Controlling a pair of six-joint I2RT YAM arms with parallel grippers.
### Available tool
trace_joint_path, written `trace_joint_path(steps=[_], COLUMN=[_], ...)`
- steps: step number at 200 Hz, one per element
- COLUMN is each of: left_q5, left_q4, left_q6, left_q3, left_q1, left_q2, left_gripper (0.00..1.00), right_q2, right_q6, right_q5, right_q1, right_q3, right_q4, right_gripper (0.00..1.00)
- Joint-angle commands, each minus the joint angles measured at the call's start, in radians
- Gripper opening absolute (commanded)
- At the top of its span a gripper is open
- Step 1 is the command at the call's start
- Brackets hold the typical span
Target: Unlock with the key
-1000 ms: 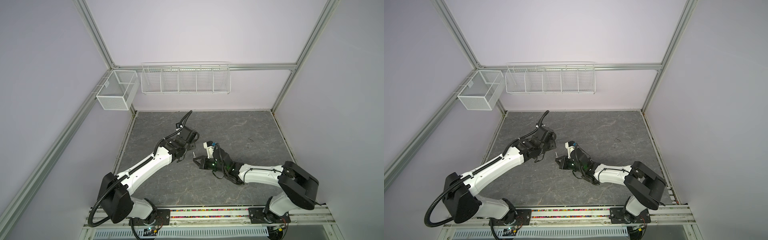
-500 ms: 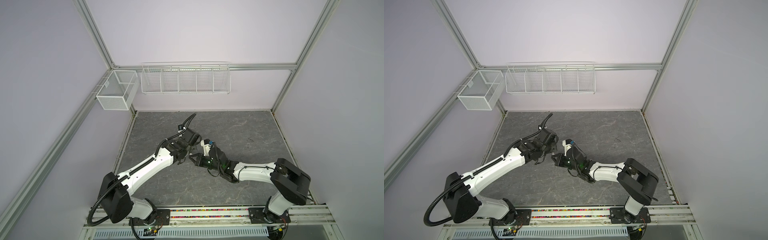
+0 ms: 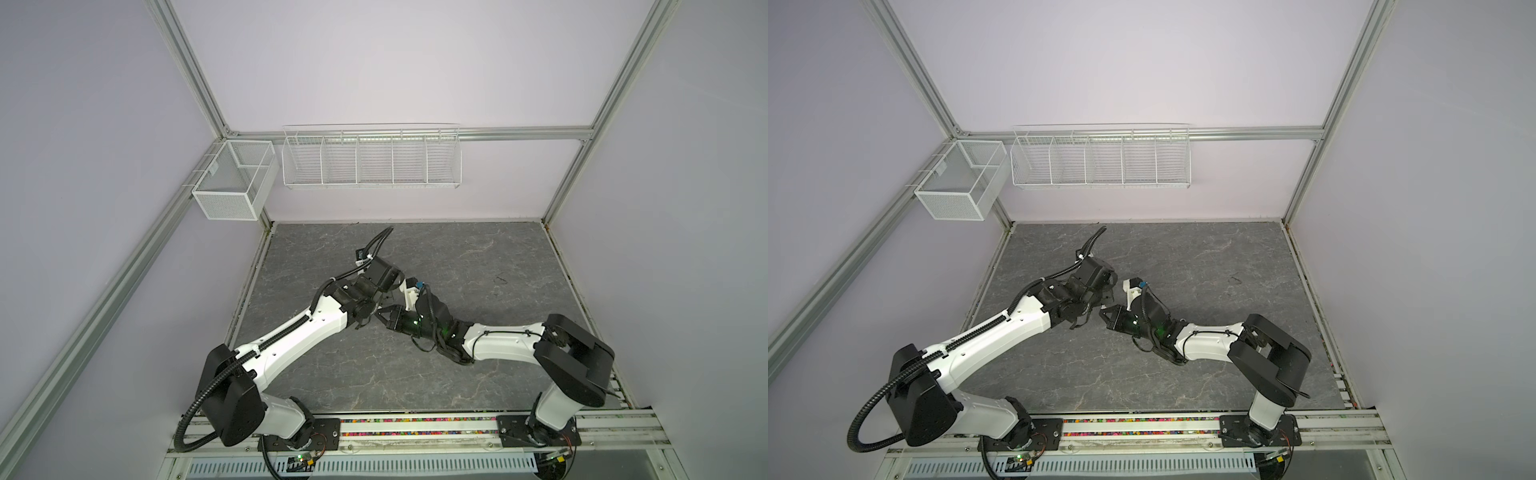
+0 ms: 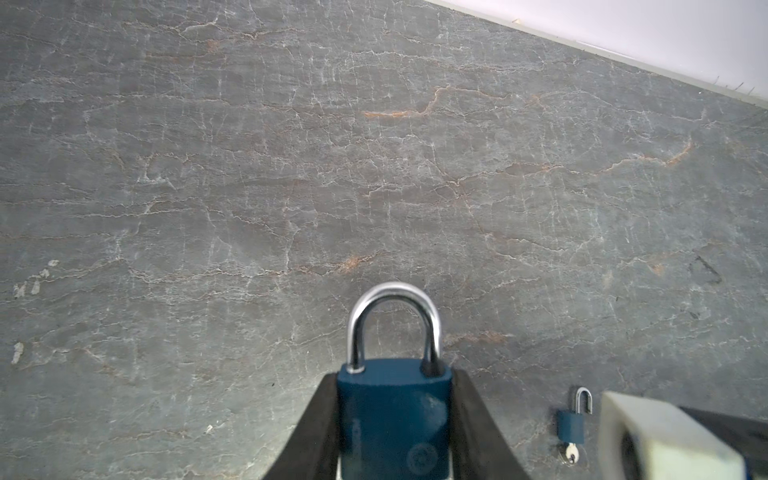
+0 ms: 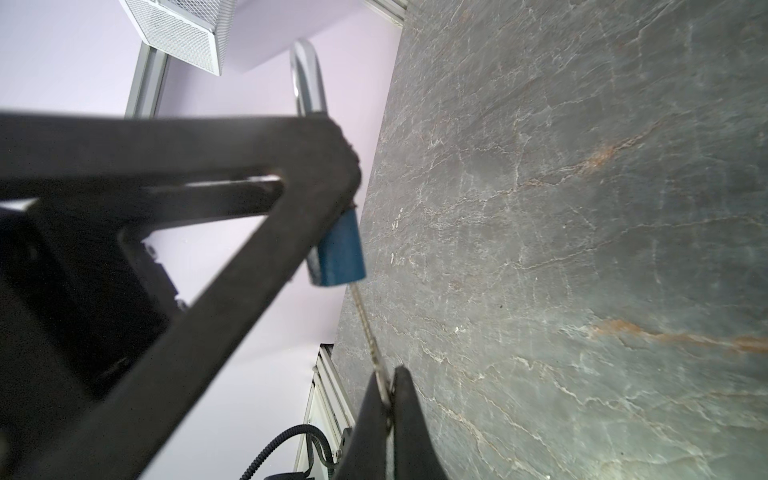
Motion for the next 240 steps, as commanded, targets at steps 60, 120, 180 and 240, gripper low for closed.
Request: trace_joint_path(steps=[60, 120, 180, 240], left_q5=[-0.072, -0.075, -0.068, -0.081], left_q4=[-0.020, -0.006, -0.012, -0.010], left_q6=[-0.004, -0.012, -0.022, -0.040], left_q3=[0.008, 0.003, -0.009, -0.055], left_q1=[-0.012, -0.018, -0.033, -0.041], left_q2=[0.008, 0.014, -0.008, -0.049], left_gripper=[0.00, 0.00, 0.00, 0.00], right_q2=[-0.009, 0.001, 0.010, -0.023], right_q6=[0.081, 0.101, 0.117, 0.138], right_q5=[-0.025, -0.030, -0.034, -0.039], right_q1=[-0.008, -0.010, -0.023, -0.035], right_q3=[0.011, 0.038, 0.041, 0.025], right_q4=[0.071, 0.066, 0.063, 0.092], right_gripper=[0.06, 0.06, 0.06, 0.06])
